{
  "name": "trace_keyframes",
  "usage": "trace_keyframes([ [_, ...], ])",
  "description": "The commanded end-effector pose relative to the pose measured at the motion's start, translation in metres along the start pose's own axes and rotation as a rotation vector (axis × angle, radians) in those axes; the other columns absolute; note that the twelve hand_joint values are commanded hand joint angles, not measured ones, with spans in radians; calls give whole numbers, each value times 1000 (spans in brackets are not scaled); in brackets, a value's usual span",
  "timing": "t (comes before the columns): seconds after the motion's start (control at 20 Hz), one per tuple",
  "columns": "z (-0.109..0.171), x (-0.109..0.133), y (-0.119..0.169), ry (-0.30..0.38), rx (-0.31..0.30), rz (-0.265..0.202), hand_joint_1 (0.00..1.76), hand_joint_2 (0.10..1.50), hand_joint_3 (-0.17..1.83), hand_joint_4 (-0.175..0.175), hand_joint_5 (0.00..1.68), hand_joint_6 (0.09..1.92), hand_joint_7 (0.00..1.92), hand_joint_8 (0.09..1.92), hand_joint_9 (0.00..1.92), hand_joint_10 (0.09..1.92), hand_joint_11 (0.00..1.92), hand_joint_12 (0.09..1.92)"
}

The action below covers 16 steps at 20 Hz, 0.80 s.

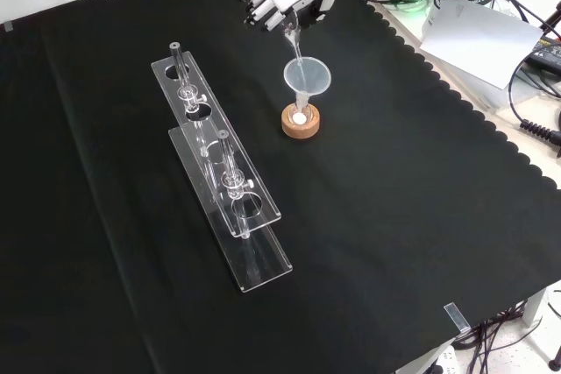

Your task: Pour all the NaCl from the weighing funnel into the round-bottom flask.

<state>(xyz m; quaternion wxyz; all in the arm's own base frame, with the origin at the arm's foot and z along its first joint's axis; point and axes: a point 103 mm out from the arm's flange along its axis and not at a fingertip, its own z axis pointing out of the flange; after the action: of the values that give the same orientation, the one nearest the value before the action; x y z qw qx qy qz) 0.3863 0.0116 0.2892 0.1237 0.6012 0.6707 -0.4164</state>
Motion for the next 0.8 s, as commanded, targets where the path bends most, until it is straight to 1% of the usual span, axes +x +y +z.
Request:
trace_keyframes([
  [0.05,0,0,1,-9,-3,-1,1099,633,790,175,1164,926,433,628,735,515,403,1300],
  [0.35,-6,3,0,-30,-1,3,1099,633,790,175,1164,927,431,628,733,516,399,1301],
  [0.8,-12,8,2,-55,7,-1,1099,633,790,175,1164,927,423,626,729,517,393,1302],
])
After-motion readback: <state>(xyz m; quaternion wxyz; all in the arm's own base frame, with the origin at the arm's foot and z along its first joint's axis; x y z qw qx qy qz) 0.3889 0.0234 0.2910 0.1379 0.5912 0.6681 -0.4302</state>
